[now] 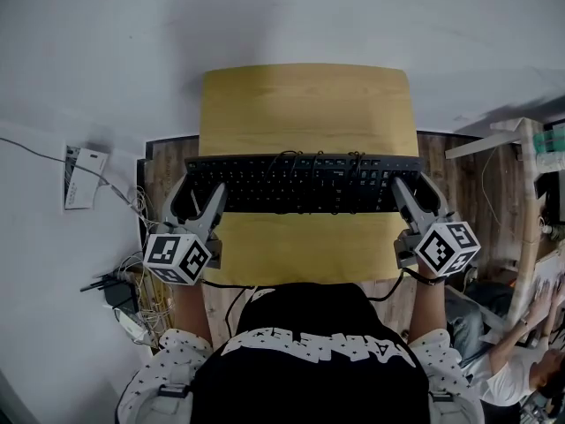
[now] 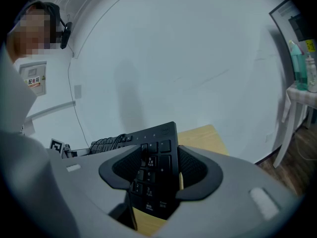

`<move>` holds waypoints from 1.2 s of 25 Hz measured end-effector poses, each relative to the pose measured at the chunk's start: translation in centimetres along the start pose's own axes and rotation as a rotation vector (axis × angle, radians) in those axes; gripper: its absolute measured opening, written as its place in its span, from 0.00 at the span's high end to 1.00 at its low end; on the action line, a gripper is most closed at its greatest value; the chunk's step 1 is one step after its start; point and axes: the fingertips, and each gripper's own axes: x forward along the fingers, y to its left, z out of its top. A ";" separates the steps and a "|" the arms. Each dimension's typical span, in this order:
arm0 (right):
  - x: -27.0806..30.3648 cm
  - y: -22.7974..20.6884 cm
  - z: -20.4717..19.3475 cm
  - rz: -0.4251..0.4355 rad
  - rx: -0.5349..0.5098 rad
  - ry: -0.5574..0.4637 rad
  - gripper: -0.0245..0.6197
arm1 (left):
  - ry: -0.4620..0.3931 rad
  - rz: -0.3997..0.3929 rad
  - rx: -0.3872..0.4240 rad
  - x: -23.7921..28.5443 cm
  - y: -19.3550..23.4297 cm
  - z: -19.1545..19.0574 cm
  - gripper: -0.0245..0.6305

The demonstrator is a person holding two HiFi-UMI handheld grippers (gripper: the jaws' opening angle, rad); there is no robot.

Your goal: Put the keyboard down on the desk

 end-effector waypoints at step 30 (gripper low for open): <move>2.8 -5.3 -7.3 -0.062 0.054 0.117 0.58 | 0.155 -0.002 -0.041 3.6 0.9 -8.8 0.49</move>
